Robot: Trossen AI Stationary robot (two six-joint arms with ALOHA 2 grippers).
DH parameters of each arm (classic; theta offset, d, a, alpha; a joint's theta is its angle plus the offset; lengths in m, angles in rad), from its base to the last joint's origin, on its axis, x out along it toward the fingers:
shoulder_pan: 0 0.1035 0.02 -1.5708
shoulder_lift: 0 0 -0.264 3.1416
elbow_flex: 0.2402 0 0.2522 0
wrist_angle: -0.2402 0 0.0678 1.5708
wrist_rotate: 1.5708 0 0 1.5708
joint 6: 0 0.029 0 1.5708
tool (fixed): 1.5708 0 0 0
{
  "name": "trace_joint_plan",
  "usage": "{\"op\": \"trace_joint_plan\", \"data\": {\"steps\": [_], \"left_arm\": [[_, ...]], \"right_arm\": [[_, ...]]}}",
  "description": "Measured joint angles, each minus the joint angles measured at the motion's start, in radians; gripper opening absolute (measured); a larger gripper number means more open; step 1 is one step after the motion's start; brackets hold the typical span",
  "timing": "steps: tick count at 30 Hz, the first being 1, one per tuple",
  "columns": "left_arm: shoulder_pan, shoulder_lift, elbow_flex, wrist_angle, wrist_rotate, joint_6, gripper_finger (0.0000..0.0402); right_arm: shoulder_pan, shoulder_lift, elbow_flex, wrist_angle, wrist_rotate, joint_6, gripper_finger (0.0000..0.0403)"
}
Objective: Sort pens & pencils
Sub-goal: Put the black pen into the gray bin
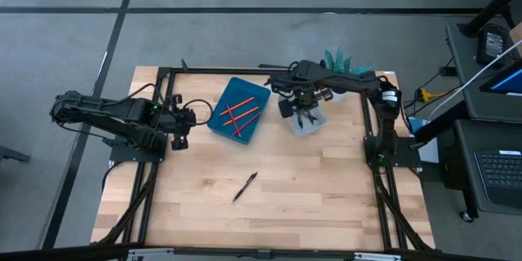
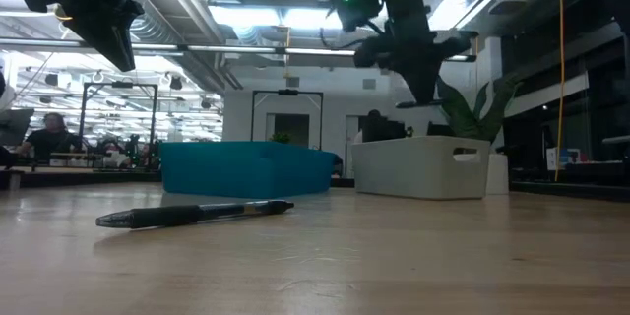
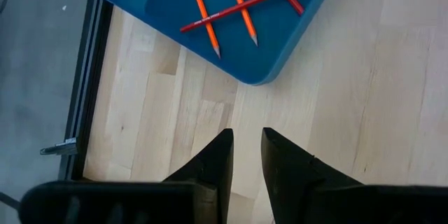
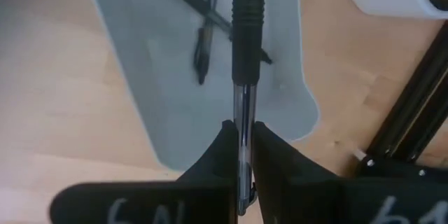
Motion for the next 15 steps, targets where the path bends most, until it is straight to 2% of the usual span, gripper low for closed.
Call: {"op": "trace_joint_plan", "data": {"steps": [8,15], "left_arm": [[0.000,0.000,0.000,0.027,-0.006,0.001,0.0069],[0.000,0.000,0.000,0.029,-0.008,0.001,0.0069]], "right_arm": [[-0.046,0.000,-0.111,0.162,-0.035,-0.061,0.0022],[-0.082,0.001,-0.209,0.221,-0.066,-0.104,0.0022]]}}
